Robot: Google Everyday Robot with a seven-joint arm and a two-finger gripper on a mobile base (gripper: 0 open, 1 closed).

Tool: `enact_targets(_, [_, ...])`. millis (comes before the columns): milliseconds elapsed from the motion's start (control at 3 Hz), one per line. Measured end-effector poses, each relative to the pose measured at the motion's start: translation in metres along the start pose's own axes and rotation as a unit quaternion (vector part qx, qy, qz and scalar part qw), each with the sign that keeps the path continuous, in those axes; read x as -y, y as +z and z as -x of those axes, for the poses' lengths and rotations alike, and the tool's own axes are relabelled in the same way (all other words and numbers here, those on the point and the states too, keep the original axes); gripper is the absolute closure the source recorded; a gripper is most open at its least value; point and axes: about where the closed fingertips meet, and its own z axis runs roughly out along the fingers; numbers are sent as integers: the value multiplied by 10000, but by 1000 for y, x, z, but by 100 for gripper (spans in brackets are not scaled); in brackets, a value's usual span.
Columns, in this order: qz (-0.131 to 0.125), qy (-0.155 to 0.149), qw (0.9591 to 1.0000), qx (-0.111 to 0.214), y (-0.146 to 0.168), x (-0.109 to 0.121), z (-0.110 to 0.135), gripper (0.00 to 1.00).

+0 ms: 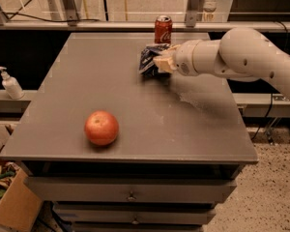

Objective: Move blue chip bag near coke can

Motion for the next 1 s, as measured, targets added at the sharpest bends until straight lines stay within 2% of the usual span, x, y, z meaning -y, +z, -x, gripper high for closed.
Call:
enact_targets(667, [-18, -225, 9986, -483, -14, 36, -38, 100])
enact_targets(1000, [46, -272, 9978, -607, -18, 49, -48, 84])
